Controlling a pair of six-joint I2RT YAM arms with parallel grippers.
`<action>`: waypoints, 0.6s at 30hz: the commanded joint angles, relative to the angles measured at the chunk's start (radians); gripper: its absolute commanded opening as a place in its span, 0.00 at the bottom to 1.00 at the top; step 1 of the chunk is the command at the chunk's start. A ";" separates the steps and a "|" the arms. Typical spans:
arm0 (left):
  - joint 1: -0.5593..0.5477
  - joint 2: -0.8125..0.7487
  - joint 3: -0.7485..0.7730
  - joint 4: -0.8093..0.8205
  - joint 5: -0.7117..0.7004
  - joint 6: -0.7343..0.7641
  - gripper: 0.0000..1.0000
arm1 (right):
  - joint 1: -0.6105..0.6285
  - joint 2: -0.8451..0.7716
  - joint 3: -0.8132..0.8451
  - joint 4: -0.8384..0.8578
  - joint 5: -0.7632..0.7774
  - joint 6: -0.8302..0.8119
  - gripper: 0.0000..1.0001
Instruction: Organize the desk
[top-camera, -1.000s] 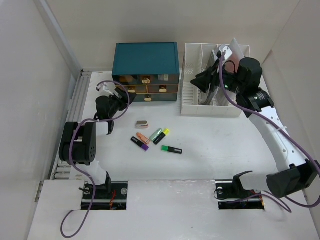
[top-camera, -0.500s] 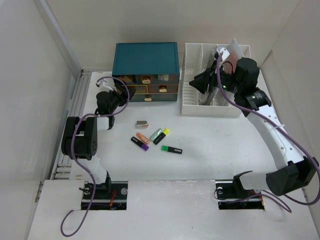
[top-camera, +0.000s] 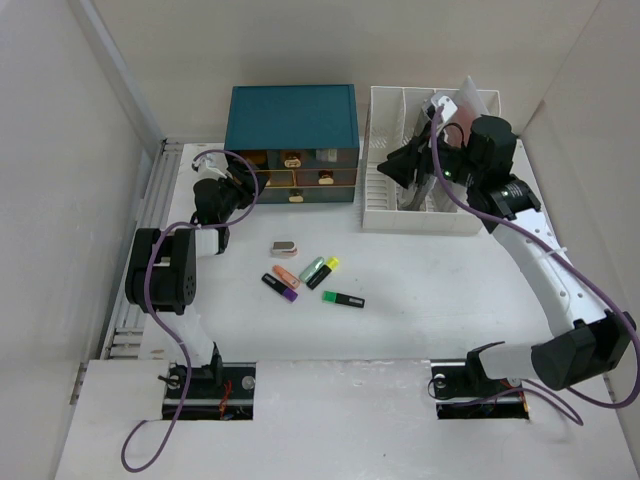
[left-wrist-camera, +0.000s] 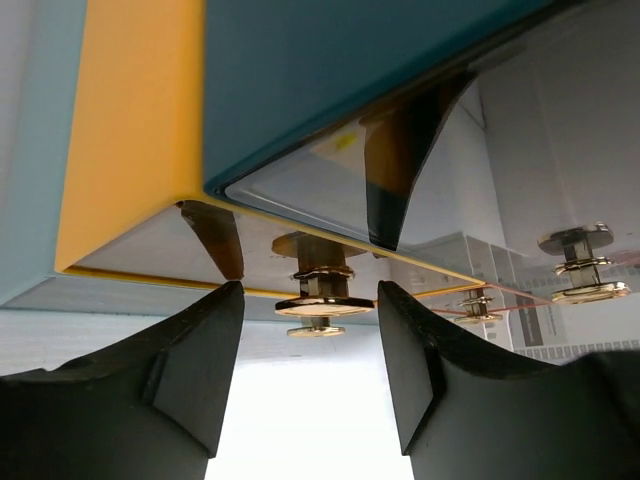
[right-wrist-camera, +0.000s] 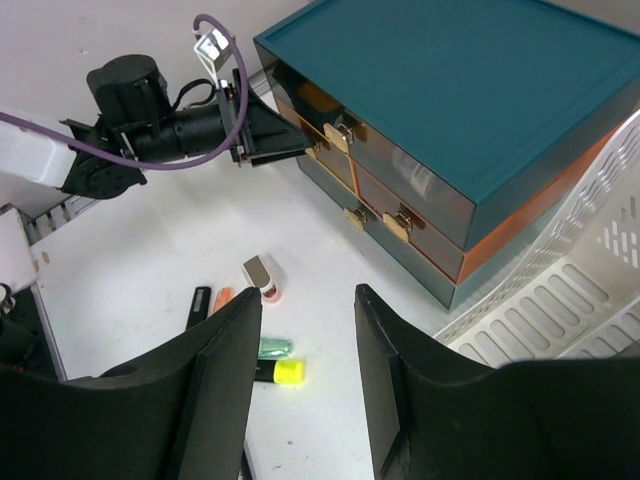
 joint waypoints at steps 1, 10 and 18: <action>0.005 0.008 0.049 0.050 -0.004 -0.005 0.52 | -0.005 0.005 -0.005 0.054 -0.024 0.000 0.48; 0.005 0.017 0.049 0.050 -0.004 -0.005 0.46 | -0.005 0.005 -0.014 0.054 -0.024 0.000 0.48; 0.005 0.017 0.049 0.050 -0.004 -0.023 0.38 | -0.005 0.005 -0.014 0.054 -0.024 -0.010 0.48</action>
